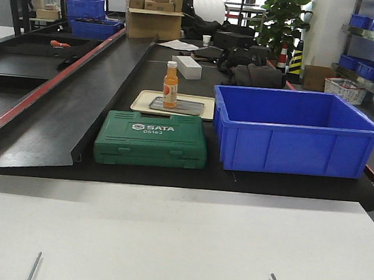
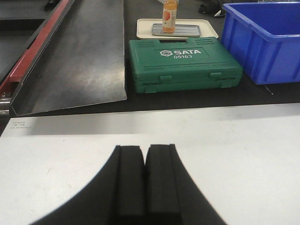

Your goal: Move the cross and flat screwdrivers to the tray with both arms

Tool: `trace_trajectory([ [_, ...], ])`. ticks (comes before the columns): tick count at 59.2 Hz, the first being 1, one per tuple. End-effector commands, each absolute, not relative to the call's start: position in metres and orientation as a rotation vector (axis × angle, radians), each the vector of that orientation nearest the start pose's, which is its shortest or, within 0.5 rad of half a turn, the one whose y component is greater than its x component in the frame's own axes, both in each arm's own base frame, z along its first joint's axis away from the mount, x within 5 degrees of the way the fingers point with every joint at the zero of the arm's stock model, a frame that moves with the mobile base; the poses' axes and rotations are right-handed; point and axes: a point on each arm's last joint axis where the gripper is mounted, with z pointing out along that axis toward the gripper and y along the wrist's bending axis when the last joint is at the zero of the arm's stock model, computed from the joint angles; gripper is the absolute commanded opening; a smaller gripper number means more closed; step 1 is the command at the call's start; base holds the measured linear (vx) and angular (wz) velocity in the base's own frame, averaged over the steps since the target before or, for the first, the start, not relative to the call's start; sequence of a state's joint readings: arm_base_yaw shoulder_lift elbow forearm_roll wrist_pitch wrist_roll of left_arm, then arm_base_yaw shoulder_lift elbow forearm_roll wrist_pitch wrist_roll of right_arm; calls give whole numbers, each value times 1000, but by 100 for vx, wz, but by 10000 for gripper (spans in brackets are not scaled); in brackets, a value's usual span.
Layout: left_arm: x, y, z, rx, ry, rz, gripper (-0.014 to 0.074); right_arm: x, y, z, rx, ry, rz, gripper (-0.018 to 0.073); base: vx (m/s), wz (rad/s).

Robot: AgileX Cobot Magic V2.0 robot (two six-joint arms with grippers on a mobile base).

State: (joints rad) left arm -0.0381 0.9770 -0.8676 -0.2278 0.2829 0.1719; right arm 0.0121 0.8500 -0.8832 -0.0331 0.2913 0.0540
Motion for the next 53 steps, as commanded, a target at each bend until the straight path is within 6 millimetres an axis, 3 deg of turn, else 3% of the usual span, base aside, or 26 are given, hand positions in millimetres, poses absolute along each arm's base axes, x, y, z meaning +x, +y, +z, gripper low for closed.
trace_trajectory([
  [1, 210, -12, 391, 17, 1732, -110, 167, 176, 1, 415, 7, 1637, 7, 168, 0, 0],
  [14, 210, -13, 391, 17, 1733, -111, 426, 176, 1, 417, 15, 1624, 16, 589, 0, 0],
  [21, 210, -13, 391, 15, 1738, -115, 488, 176, 2, 419, 51, 1596, 68, 732, 0, 0],
  [29, 210, -13, 390, 5, 1748, -128, 488, 186, 2, 411, -1, 1691, 23, 719, 0, 0],
  [38, 210, -14, 387, 11, 1778, -133, 481, 226, 5, 384, -90, 2087, 5, 665, 0, 0],
  [44, 209, -14, 386, 14, 1796, -136, 481, 264, 8, 352, -175, 2357, 28, 609, 0, 0],
  [53, 209, -14, 384, 18, 1814, -138, 481, 309, 12, 297, -268, 2615, 82, 541, 0, 0],
])
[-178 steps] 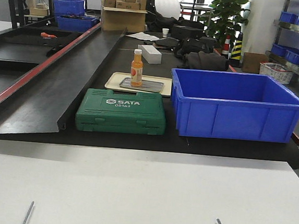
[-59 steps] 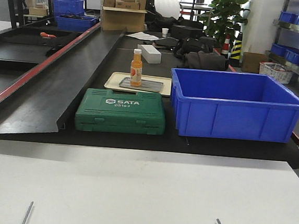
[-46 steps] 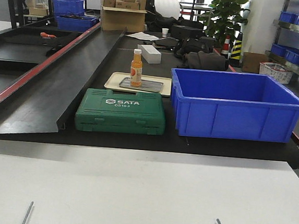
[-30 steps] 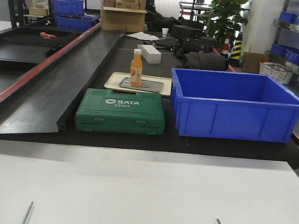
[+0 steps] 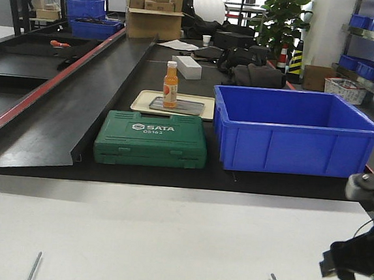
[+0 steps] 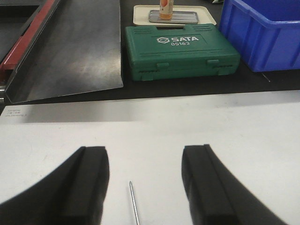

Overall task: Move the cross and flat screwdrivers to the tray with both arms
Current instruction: 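Lower the right gripper onto the flat screwdriver handle and close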

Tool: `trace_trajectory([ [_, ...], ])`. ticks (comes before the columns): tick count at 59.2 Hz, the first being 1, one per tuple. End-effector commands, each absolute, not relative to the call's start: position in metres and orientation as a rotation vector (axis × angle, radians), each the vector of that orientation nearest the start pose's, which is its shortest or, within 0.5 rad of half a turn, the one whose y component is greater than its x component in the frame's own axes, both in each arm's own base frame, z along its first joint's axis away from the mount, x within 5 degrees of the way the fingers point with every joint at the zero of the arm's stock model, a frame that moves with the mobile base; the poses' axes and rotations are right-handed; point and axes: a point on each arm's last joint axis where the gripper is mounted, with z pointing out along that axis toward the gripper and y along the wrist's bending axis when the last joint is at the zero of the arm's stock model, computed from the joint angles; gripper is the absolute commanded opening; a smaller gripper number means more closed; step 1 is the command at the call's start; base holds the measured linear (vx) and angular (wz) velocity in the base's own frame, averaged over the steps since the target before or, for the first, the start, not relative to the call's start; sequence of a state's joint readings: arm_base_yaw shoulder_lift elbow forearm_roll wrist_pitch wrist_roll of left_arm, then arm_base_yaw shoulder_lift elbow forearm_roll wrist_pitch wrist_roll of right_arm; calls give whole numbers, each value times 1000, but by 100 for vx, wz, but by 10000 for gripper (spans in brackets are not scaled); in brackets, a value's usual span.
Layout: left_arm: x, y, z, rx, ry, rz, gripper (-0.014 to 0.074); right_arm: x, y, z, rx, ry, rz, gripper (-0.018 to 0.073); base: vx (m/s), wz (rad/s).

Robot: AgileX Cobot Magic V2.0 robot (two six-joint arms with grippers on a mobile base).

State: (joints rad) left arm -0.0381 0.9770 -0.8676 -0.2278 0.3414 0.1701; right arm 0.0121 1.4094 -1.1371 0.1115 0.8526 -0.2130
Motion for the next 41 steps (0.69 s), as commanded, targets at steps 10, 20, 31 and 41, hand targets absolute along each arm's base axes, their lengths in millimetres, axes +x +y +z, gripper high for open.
trace_trajectory([
  [10, 208, -15, 382, 23, 1835, -141, 481, 340, 13, 225, -274, 2827, 122, 505, 0, 0],
  [20, 208, -15, 382, 24, 1844, -142, 481, 352, 12, 178, -295, 2942, 136, 505, 0, 0],
  [31, 208, -15, 380, 27, 1856, -144, 481, 360, 12, 161, -332, 2925, 119, 505, 0, 0],
  [41, 209, -15, 378, 34, 1875, -141, 481, 365, 10, 151, -358, 2921, 88, 505, 0, 0],
])
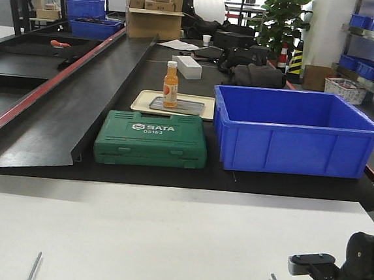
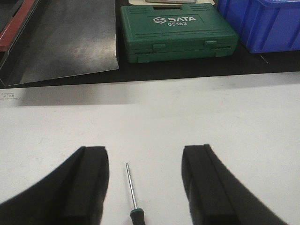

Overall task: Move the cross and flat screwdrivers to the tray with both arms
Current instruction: 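Lower the right gripper onto the flat screwdriver handle and close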

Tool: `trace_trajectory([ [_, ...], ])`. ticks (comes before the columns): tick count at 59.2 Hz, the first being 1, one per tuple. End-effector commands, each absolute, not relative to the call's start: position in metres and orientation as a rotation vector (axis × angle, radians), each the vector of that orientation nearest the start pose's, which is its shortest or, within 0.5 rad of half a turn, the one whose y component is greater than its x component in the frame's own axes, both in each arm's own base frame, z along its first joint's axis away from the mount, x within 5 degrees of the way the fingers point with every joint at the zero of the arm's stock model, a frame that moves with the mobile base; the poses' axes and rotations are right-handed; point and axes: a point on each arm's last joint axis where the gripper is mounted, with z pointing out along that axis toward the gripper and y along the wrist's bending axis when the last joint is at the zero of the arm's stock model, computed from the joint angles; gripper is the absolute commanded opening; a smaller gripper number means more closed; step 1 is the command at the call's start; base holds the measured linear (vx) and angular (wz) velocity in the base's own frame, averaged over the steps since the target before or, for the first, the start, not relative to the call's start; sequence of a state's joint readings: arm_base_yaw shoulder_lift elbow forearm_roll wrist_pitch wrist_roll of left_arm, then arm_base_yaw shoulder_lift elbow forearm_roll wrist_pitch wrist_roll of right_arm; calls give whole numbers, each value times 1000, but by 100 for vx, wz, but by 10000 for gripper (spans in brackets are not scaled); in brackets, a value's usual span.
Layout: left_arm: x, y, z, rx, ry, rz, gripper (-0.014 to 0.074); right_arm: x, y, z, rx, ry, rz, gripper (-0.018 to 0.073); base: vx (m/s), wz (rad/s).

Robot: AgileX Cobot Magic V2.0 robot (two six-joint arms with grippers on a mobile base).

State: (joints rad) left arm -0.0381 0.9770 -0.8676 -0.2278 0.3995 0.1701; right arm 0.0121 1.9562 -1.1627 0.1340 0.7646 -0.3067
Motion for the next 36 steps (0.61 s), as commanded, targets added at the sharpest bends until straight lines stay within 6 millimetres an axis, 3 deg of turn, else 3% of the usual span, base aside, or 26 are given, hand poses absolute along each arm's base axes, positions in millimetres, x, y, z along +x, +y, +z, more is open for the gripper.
trace_trajectory([
  [1, 209, -15, 378, 35, 1878, -139, 481, 366, 10, 151, -359, 2923, 84, 505, 0, 0],
  [16, 217, -16, 369, 37, 1926, -141, 481, 378, 10, 141, -356, 2966, 89, 496, 0, 0],
  [36, 217, -17, 365, 43, 1972, -148, 481, 376, 8, 125, -388, 3035, 79, 417, 0, 0],
])
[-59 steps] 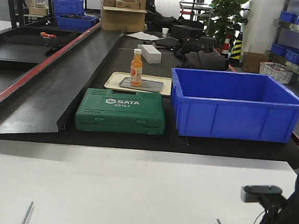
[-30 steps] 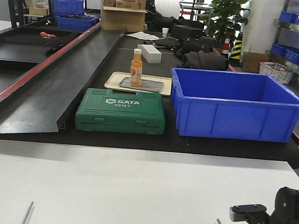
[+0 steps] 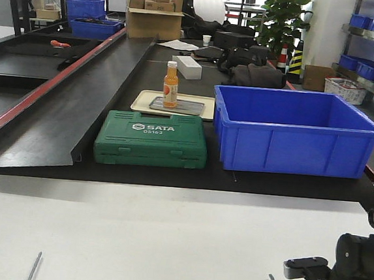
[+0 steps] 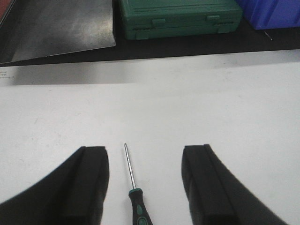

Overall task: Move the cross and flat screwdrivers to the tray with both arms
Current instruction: 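Lower the right gripper onto the flat screwdriver handle and close, then lower the left gripper onto the cross screwdriver handle and close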

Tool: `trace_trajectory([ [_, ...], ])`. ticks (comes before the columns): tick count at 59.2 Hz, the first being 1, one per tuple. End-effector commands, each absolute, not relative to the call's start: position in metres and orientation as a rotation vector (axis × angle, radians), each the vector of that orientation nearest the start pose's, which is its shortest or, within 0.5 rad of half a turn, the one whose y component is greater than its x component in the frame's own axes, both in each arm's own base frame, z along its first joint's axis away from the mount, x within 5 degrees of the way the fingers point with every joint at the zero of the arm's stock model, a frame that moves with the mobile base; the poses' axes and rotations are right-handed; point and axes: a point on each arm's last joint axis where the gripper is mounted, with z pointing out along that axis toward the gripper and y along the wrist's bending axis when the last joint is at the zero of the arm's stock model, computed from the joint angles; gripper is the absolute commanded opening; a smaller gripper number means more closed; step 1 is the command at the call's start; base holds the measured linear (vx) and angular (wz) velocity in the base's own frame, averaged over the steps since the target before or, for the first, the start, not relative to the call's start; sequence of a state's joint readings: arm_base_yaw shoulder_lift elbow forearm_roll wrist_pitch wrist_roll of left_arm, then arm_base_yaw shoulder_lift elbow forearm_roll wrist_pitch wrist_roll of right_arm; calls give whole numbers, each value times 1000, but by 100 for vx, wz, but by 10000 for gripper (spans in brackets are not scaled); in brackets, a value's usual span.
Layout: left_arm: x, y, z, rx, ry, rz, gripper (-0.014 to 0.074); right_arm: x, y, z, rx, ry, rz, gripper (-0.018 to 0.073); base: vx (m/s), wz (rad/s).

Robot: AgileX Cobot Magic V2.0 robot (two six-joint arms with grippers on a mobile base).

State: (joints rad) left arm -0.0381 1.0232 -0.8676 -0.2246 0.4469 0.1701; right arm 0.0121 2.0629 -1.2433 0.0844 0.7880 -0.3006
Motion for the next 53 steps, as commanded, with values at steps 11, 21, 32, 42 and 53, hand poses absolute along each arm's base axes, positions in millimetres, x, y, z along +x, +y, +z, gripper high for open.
trace_trajectory([
  [11, 215, -18, 361, 29, 2018, -176, 481, 373, 9, 121, -395, 3071, 91, 207, 0, 0],
  [21, 214, -18, 359, -51, 2049, -230, 481, 371, 11, 121, -383, 3091, 116, -14, 0, 0],
  [32, 219, -19, 355, -82, 2093, -254, 481, 372, 15, 121, -310, 3088, 198, -11, 0, 0],
  [42, 250, -22, 341, -65, 2282, -259, 481, 372, 19, 122, -258, 3088, 261, -11, 0, 0],
  [53, 299, -24, 314, -89, 2448, -252, 481, 370, 20, 122, -252, 3106, 282, -9, 0, 0],
])
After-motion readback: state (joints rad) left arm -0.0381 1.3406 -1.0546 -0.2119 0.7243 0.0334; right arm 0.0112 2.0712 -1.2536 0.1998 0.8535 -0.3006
